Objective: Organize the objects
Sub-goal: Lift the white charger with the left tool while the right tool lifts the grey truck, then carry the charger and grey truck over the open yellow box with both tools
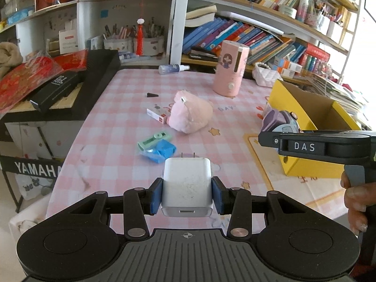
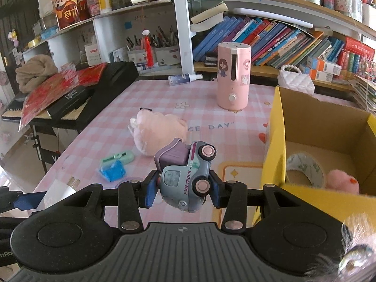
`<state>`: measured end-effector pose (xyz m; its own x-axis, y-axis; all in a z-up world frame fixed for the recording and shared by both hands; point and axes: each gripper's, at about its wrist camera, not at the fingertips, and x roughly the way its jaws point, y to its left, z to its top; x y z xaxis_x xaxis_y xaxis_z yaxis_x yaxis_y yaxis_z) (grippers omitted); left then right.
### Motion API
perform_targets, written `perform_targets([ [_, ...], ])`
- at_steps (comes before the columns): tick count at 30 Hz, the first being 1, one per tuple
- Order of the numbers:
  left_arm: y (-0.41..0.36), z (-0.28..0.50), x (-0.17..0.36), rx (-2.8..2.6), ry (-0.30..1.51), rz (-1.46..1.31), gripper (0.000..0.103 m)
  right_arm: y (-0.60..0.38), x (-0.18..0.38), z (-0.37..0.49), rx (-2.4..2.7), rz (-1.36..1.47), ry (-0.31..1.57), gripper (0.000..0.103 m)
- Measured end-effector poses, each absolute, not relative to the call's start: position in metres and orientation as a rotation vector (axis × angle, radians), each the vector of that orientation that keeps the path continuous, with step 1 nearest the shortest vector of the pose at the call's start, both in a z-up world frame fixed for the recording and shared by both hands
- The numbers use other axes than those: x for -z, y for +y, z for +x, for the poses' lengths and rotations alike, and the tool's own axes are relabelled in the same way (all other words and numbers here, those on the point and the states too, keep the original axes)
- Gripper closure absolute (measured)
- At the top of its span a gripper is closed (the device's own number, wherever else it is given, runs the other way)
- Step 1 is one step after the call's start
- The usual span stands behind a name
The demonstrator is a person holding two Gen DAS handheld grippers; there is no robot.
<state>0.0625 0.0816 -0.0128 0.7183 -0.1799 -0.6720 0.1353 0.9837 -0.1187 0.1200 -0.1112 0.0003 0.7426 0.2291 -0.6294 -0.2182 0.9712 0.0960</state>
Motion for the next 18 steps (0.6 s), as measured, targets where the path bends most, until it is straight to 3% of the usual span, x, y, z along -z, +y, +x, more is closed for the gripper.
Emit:
perform_targets([
  [18,0.079,-0.012,0.015,0.277,0.766,-0.029,0.062,-0.115,0.007,0.017,-0.16,0.052,0.706,0.062],
])
